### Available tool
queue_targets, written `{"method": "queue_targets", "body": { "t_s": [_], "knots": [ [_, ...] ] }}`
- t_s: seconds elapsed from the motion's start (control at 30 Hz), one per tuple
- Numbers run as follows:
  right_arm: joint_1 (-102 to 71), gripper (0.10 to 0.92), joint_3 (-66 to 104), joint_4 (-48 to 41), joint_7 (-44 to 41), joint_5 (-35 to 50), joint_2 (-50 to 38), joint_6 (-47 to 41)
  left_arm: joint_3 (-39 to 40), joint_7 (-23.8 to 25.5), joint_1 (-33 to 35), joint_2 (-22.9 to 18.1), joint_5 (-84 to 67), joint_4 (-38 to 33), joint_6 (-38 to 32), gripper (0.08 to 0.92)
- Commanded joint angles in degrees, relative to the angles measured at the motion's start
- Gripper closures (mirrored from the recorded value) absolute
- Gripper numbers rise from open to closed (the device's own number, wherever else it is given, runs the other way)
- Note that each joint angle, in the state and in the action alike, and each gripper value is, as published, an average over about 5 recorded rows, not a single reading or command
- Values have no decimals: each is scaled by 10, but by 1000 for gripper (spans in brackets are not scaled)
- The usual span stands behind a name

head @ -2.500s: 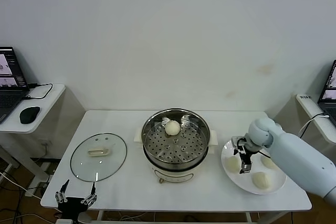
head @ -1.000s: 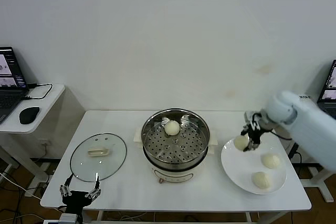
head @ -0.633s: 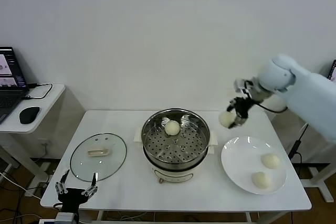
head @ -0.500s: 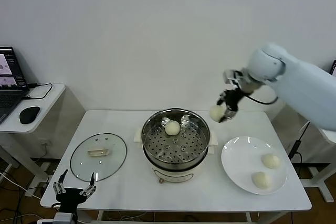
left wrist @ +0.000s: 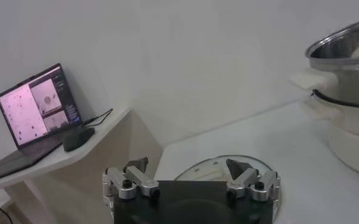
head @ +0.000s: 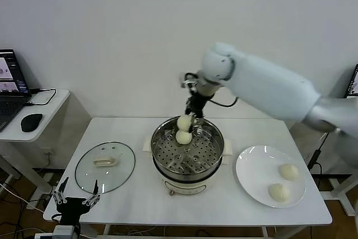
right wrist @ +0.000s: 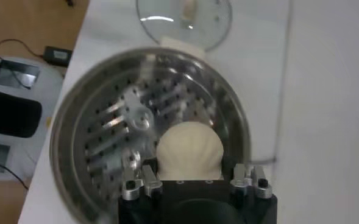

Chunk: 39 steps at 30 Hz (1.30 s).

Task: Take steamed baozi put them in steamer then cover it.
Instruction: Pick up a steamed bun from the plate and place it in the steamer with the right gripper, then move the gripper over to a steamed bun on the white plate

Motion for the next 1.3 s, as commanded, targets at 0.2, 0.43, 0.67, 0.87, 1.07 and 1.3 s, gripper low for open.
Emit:
{"method": "queue_targets", "body": {
  "t_s": [0.2,0.43,0.67,0.87,1.07,1.3],
  "knots": [
    [-63,397,-39,-67,6,-30,121,-8,1,2,-3,3,-7,-2,2,177],
    [-68,397,-55,-68,12,-54,120,-5,3,3,-2,1,-9,-3,2,177],
    [-76,397,-48,-75,24,-64,124,-7,2,3,0,0,-10,-6,2,177],
    [-78,333,-38,-69,36,-65,118,-11,4,2,3,0,-10,-8,2,177],
    [-57,212,-14,-33,35,-49,81,-18,3,4,1,-2,-10,-10,3,177],
    [4,203,21,73,17,1,-56,-8,7,6,1,-7,-6,-14,5,177]
  ]
}}
